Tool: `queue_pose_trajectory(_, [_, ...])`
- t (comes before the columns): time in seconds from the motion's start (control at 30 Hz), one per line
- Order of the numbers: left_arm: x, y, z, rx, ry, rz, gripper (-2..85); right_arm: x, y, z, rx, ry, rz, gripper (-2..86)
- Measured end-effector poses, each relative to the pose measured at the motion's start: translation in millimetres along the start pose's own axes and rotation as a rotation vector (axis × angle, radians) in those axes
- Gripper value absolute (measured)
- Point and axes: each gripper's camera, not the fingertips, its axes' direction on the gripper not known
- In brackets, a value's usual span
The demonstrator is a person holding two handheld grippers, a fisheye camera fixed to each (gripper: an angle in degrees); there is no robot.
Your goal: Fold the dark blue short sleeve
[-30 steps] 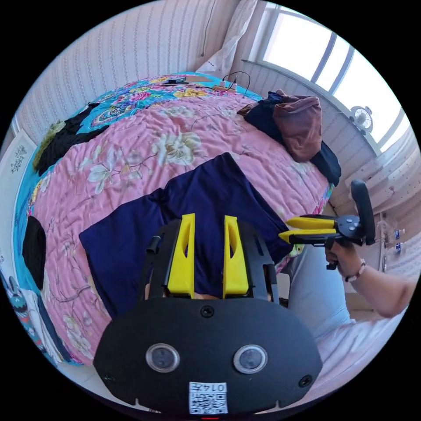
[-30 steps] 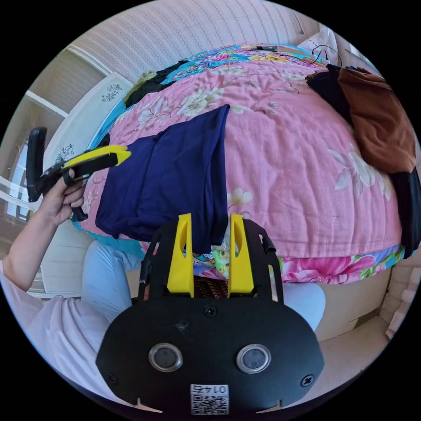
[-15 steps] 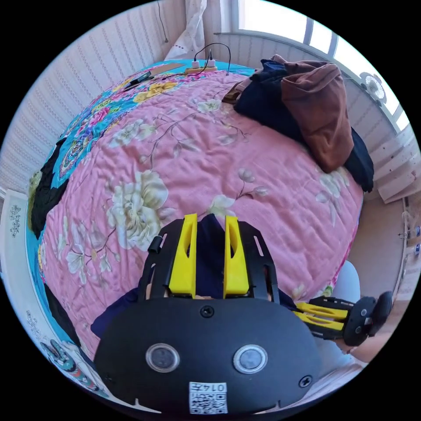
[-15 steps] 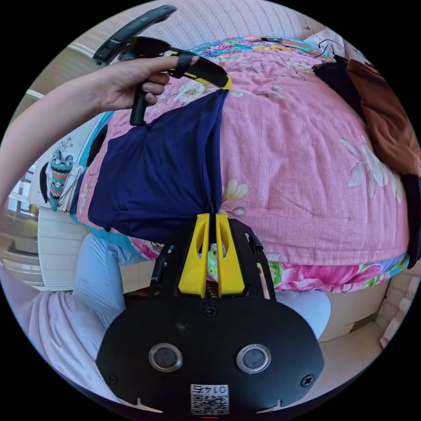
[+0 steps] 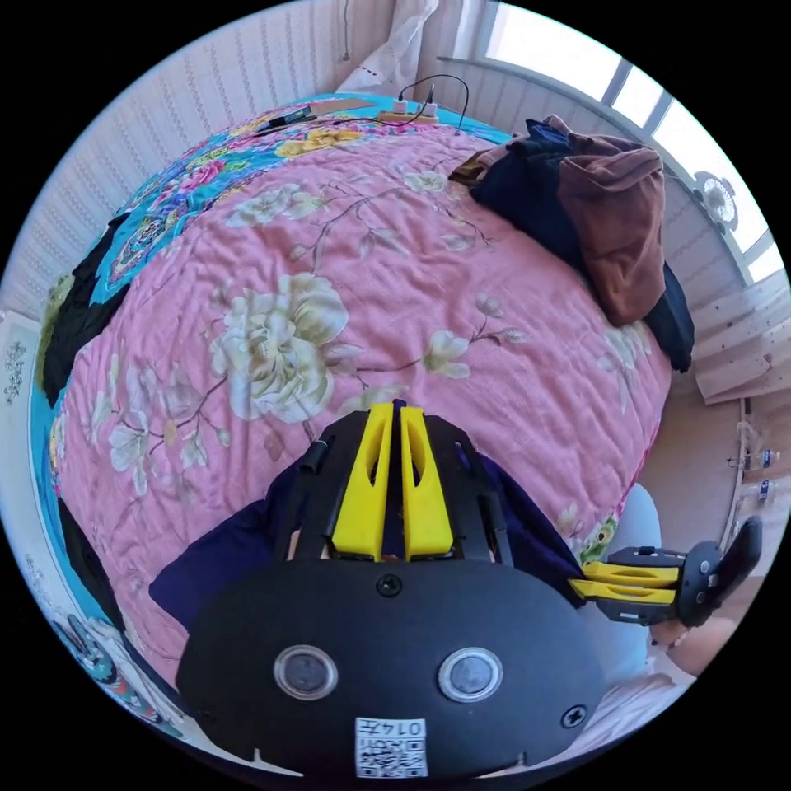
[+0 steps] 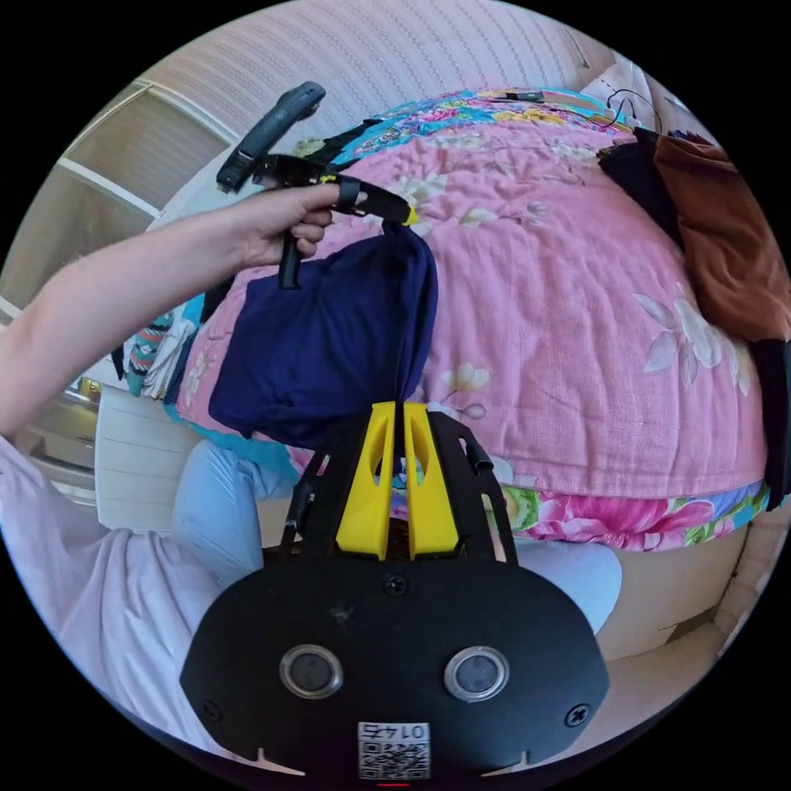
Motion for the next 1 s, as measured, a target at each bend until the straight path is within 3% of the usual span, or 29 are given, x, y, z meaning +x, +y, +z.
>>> queue_pose_trajectory(0.47, [-132.0, 119.1, -75.3, 0.098, -0.101, -0.167, -0.9, -176.5, -49.2, 35.9, -0.064, -0.108, -0.364, 0.8])
queue_pose_trajectory(0.8, [-266.3, 232.7, -83.3, 0.118, -0.159, -0.341, 1.0, -346.7, -111.4, 166.9, -0.237, -0.104, -0.502, 2.6])
queue_pose_trajectory(1.0, [-322.3, 309.3, -90.9, 0.166, -0.100, -0.420, 4.5, -397.9, -125.1, 197.4, -0.329, -0.306, -0.541, 7.3])
